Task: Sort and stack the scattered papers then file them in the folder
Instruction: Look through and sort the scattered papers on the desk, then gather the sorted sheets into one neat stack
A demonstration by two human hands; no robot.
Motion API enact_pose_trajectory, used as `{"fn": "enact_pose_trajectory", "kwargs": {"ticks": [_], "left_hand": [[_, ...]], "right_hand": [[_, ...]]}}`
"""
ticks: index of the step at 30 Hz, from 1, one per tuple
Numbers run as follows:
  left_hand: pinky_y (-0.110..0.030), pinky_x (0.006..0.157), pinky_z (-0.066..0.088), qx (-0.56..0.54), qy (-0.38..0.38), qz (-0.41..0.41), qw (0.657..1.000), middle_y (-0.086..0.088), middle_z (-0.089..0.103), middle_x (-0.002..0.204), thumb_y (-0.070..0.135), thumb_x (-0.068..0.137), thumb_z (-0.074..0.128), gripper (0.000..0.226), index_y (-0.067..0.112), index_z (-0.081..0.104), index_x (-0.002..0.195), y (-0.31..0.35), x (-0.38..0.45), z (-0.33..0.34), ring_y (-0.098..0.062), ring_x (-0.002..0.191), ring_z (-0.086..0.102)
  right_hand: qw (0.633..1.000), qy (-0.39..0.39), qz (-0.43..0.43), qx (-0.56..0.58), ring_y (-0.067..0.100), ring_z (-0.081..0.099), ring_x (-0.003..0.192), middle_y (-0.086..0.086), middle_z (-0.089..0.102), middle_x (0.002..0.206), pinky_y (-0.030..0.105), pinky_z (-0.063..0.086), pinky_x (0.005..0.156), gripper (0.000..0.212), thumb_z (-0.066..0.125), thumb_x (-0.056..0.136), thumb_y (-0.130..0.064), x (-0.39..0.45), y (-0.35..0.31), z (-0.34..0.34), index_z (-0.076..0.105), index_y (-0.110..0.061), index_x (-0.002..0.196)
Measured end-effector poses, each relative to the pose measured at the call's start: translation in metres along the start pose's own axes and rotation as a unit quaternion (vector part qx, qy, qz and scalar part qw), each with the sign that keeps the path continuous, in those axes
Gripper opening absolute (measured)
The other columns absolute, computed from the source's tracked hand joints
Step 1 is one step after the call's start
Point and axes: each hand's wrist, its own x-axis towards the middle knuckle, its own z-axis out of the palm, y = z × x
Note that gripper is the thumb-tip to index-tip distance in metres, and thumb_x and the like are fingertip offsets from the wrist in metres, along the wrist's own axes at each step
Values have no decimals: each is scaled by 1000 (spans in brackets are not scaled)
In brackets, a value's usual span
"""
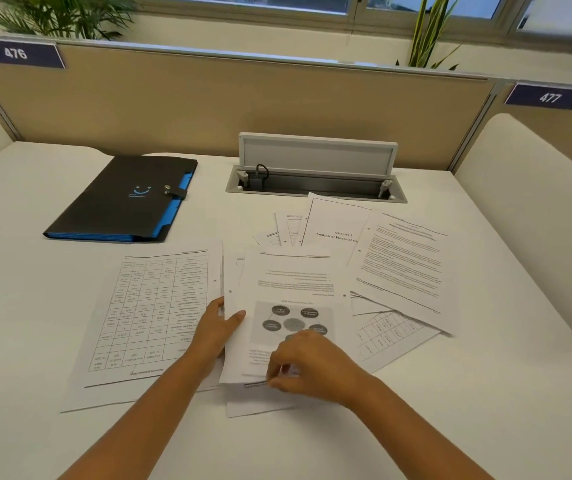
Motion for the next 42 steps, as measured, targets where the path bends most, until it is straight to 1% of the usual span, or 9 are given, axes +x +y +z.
{"fn": "enact_pose_trajectory", "kwargs": {"ticks": [3,6,11,16,19,25,32,37,42], "left_hand": [[-46,89,50,-5,-16,5,1000,-10,47,136,14,87,59,51,16,36,133,0,-1,0,-31,112,54],[-45,90,50,-14,-26,20,999,-8,50,133,8,89,53,46,17,39,131,4,-4,-1,-28,110,55],[-40,82,54,-61,-34,77,995,-2,63,116,10,92,48,35,23,49,124,17,-11,-4,-21,101,62],[-41,77,57,-128,-56,145,980,1,68,109,17,92,49,25,29,56,111,46,-20,-6,-20,97,67],[-32,70,59,-125,-62,213,967,7,69,107,19,93,46,27,29,54,117,65,-23,-6,-15,96,68],[-11,58,52,-68,-22,274,959,28,68,91,21,92,47,25,42,53,102,78,-28,-1,5,87,65],[-24,78,54,-42,-4,240,970,3,60,110,17,94,45,28,21,46,121,44,-23,14,-11,100,60],[-13,57,47,72,50,226,970,-1,57,89,10,97,35,11,10,44,102,30,-20,9,-18,84,58],[-28,78,50,104,130,237,957,-8,54,112,10,96,35,26,8,40,121,36,-23,-18,-20,98,55]], "right_hand": [[997,-10,27,73,-5,53,79,-13,68,85,16,41,74,32,58,76,-58,-7,5,-9,67,-30,89],[978,101,132,123,-8,53,86,-21,63,93,23,44,81,37,49,79,-63,-11,20,-16,66,-33,93],[871,350,320,129,12,43,122,-7,44,136,42,40,102,54,60,86,-30,-20,46,-23,34,-35,134],[797,356,322,367,-1,64,82,-7,61,118,21,49,66,53,57,89,-19,-13,51,-43,32,-37,132],[804,404,271,343,0,67,79,-14,67,95,13,51,53,35,55,90,-18,-7,46,-56,45,-41,114],[800,432,211,358,13,63,98,-7,61,109,34,57,76,42,60,86,-19,-2,32,-66,38,-47,109],[807,407,247,349,0,52,96,-20,49,105,7,51,62,47,51,91,-8,-7,32,-22,30,-37,122],[826,367,281,321,2,55,93,-12,52,103,14,52,63,42,42,94,-7,-2,36,-20,33,-23,131],[838,346,262,330,3,54,98,-8,52,119,13,47,71,44,41,94,-11,21,24,-26,33,-24,136]]}}
